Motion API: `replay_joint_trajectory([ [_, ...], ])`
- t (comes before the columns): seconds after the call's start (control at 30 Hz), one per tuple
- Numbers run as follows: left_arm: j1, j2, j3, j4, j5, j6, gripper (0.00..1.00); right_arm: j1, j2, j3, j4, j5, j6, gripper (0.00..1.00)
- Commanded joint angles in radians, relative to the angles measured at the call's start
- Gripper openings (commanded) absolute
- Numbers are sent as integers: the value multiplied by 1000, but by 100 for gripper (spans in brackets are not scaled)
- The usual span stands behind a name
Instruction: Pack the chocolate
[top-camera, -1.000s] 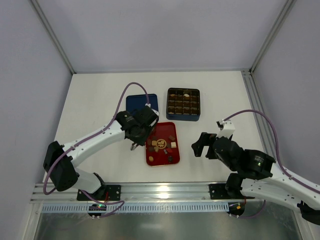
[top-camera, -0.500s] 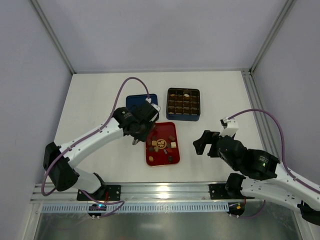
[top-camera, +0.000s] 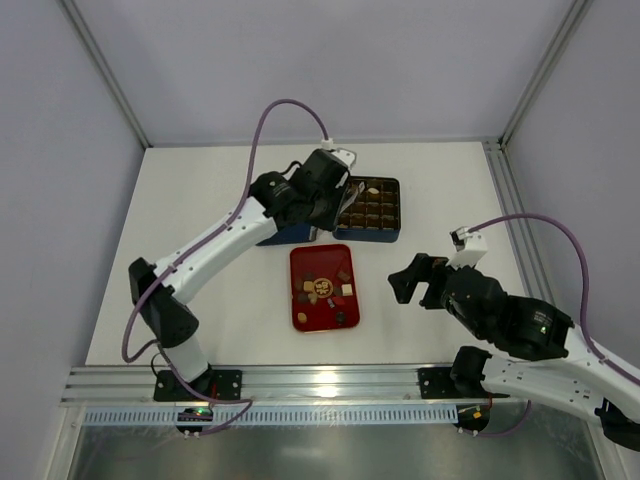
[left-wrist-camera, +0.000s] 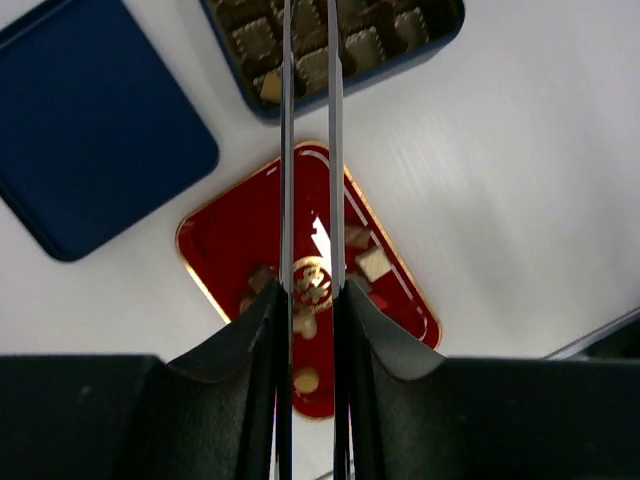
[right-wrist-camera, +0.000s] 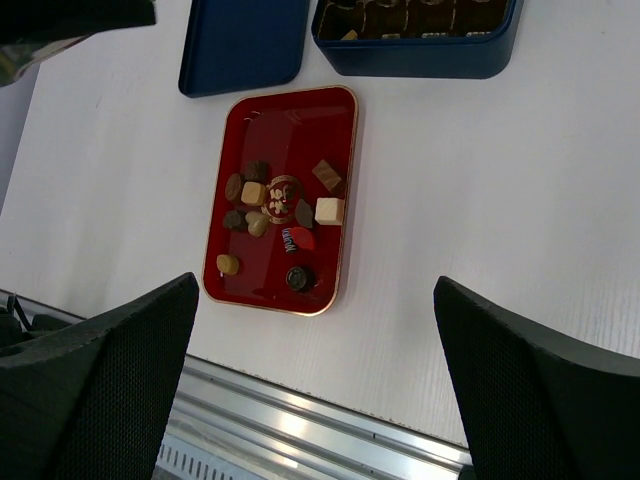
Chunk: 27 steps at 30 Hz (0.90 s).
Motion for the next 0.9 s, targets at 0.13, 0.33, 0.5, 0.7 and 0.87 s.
replay_joint_trajectory([
  [0.13,2,269,259,270,34,20,7,5,-50,50,-16,20,-12,100],
  [0.33,4,479,433,268,25,30,8,5,-83,71,-64,30,-6,100],
  [0.5,4,547,457,283,0,37,8,5,-102,82,-84,40,-11,100],
  [0.7,8,565,447,289,-6,37,8,5,-109,80,-91,35,-6,100],
  [0.87,13,573,442,300,5,42,12,5,-110,71,-91,29,2,100],
])
